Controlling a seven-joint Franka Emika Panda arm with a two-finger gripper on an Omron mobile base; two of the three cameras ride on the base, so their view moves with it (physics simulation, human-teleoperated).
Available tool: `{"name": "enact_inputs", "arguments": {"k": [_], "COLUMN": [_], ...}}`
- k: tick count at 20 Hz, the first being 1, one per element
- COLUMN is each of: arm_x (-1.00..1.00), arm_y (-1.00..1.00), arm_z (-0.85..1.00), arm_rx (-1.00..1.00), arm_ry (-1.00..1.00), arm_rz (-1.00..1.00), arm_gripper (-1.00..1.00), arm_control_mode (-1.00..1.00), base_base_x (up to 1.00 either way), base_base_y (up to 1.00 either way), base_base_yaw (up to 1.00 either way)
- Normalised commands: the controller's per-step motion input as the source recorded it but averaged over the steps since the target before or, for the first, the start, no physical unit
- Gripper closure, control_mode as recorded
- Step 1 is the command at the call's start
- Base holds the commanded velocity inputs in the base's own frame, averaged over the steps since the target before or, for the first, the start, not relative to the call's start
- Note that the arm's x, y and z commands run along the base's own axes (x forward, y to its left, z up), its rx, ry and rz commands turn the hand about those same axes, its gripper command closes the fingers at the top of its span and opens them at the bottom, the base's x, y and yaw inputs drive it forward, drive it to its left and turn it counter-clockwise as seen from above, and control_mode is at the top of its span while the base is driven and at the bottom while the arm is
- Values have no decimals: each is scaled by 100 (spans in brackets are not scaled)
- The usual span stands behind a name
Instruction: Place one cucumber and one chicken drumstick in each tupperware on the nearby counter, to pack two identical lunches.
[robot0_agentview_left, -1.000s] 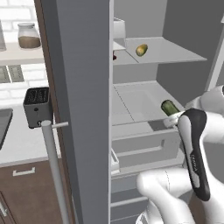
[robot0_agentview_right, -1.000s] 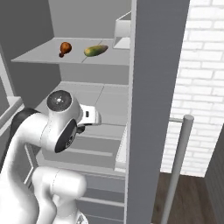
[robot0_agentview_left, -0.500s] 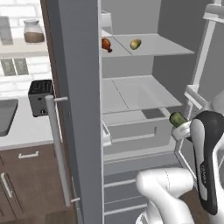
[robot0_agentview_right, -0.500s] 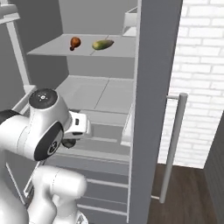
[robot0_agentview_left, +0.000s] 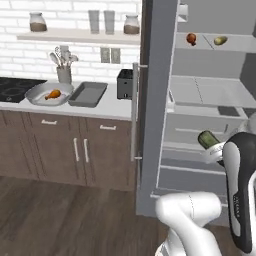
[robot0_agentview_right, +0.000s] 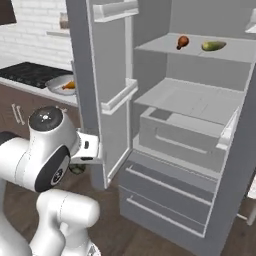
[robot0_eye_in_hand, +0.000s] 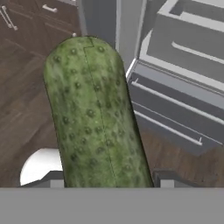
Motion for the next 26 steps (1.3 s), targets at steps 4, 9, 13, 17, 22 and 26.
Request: {"name": "enact_inputs", "arguments": {"k": [4,9,13,17,22,26], "arm_x": [0,0,0,0,0,0], "arm_y": [0,0,0,0,0,0], "arm_z": [0,0,0,0,0,0], "arm_rx": [0,0,0,0,0,0], "arm_ry": [0,0,0,0,0,0], "arm_rz": [0,0,0,0,0,0], "arm_gripper": [100,100,100,100,100,100], "arm_control_mode": [100,100,100,100,100,100], "base_base_x": [23,79,100,100,100,100], "base_base_y": [100,100,56,33,22,48], "base_base_yaw": [49,32,4,0,0,-4]}}
